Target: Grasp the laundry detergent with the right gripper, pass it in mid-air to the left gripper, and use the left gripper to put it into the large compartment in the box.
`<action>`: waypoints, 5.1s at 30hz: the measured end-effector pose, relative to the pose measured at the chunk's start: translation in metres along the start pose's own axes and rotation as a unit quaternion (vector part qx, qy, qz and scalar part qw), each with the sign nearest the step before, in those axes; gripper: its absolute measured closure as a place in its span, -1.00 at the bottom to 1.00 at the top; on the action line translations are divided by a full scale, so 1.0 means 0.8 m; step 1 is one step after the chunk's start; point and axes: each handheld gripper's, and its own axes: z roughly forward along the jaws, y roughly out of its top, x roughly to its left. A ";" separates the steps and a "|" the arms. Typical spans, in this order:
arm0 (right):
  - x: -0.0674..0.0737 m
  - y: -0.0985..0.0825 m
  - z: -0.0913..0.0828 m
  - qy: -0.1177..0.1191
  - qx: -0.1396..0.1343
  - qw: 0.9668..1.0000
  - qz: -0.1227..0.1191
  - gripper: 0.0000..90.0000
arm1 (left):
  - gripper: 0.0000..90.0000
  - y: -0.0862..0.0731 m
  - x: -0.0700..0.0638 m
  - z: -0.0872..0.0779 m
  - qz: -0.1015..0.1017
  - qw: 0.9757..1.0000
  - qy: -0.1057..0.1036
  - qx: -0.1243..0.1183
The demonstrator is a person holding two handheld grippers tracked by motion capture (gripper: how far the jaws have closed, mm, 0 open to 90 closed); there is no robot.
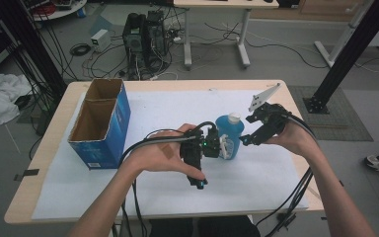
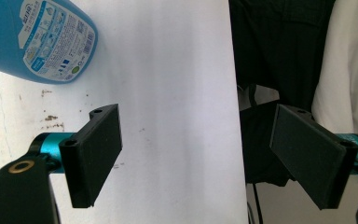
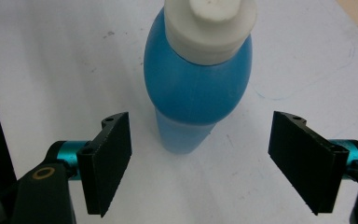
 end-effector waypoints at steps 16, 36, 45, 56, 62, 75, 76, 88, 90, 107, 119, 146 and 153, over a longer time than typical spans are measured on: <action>0.005 -0.019 0.033 -0.012 -0.051 0.998 0.027 -0.54 | -0.63 -0.002 -0.001 0.002 -0.002 1.000 -0.002 -0.002; 0.013 -0.026 0.067 -0.024 -0.089 0.994 0.053 -0.54 | -0.63 -0.007 0.001 0.003 -0.002 1.000 -0.002 -0.001; 0.013 -0.028 0.080 -0.024 -0.094 0.993 0.066 -0.54 | -0.63 -0.007 0.001 0.004 -0.004 1.000 -0.003 -0.001; 0.013 -0.030 0.087 -0.033 -0.104 0.991 0.078 -0.54 | -0.63 -0.007 0.001 0.006 -0.005 1.000 -0.003 0.000; 0.013 -0.029 0.089 -0.030 -0.105 0.991 0.078 -0.54 | -0.63 -0.008 0.001 0.006 -0.006 1.000 -0.004 0.000; 0.011 -0.029 0.090 -0.030 -0.111 0.990 0.082 -0.46 | -0.63 -0.008 0.002 0.008 -0.006 1.000 -0.004 0.000; 0.011 -0.030 0.090 -0.030 -0.110 0.990 0.086 -0.45 | -0.63 -0.008 0.002 0.008 -0.006 1.000 -0.005 0.000; 0.012 -0.030 0.091 -0.032 -0.116 0.989 0.091 -0.38 | -0.63 -0.009 0.002 0.008 -0.005 1.000 -0.004 0.001; 0.011 -0.030 0.091 -0.031 -0.117 0.988 0.091 -0.37 | -0.63 -0.008 0.002 0.008 -0.004 1.000 -0.004 0.002; 0.011 -0.030 0.092 -0.028 -0.121 0.987 0.099 -0.22 | -0.63 -0.009 0.001 0.007 -0.006 1.000 -0.002 0.000; 0.012 -0.030 0.092 -0.020 -0.122 0.987 0.098 -0.09 | -0.63 -0.009 0.002 0.008 -0.008 1.000 -0.002 0.000; 0.016 -0.033 0.092 -0.033 -0.136 0.988 0.072 0.01 | -0.63 -0.013 0.003 0.007 -0.012 1.000 -0.001 -0.001; 0.016 -0.031 0.091 -0.034 -0.130 0.989 0.065 0.02 | -0.63 -0.016 0.004 0.005 -0.016 1.000 0.001 -0.001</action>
